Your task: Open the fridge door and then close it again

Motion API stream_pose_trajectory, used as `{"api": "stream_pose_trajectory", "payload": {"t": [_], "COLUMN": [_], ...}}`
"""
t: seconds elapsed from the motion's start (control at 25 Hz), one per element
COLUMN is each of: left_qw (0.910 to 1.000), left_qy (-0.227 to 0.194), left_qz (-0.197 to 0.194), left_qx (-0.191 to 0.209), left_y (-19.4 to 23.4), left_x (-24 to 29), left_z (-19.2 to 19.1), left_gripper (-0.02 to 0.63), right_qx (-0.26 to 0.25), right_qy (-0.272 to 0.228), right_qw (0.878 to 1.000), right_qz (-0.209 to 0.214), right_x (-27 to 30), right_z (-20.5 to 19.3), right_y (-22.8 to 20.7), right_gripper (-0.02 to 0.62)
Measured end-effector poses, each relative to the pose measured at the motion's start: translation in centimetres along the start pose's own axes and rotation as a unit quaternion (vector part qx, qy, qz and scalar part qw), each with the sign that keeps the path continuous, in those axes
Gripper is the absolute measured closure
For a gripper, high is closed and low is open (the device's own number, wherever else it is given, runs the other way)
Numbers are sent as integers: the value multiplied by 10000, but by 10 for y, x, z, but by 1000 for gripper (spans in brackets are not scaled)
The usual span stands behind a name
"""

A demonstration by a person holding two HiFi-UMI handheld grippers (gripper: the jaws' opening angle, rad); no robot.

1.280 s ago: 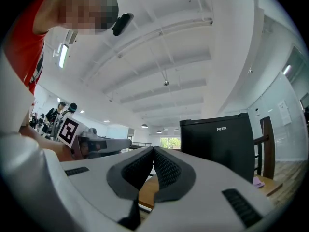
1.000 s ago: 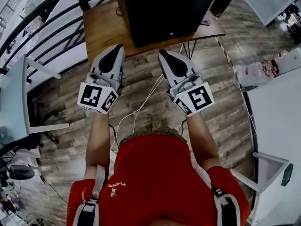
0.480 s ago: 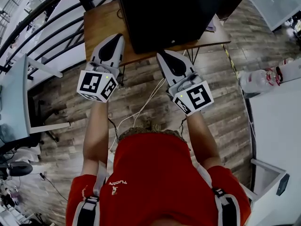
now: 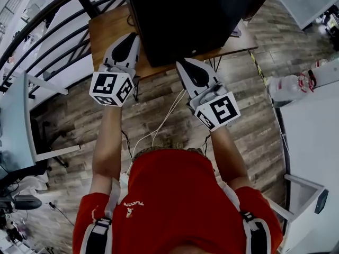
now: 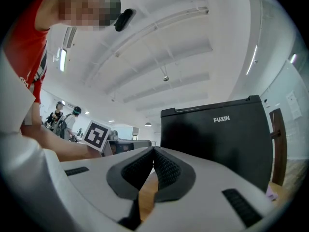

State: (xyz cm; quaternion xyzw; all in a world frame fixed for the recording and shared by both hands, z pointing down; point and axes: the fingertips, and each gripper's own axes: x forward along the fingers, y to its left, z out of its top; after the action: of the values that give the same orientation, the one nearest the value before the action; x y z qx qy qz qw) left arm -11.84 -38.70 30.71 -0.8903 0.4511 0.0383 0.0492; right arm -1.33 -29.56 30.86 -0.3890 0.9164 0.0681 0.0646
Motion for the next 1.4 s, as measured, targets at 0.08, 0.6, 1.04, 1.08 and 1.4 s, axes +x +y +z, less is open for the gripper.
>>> {"api": "stream_pose_trajectory", "payload": {"t": [0.08, 0.6, 1.04, 1.08, 1.4], "left_qw": [10000, 9994, 9977, 9974, 9960], "left_qy": [21, 181, 162, 175, 154], "left_qz": [-37, -286, -641, -690, -852], "left_qx": [-19, -46, -119, -122, -201], "left_y": [4, 17, 12, 11, 13], "left_x": [7, 39, 46, 48, 50], "left_z": [-3, -18, -19, -20, -22], "left_gripper": [559, 479, 449, 446, 436], "right_qx": [-21, -74, -27, -33, -36], "right_qy": [16, 192, 288, 290, 346], "right_qw": [10000, 9995, 9991, 9991, 9985], "right_qz": [-27, -229, -294, -303, -420], "right_x": [2, 5, 2, 1, -5], "right_z": [-1, -10, -19, -20, -21], "right_y": [-2, -17, -18, -17, -19], "right_gripper": [569, 569, 569, 569, 569]}}
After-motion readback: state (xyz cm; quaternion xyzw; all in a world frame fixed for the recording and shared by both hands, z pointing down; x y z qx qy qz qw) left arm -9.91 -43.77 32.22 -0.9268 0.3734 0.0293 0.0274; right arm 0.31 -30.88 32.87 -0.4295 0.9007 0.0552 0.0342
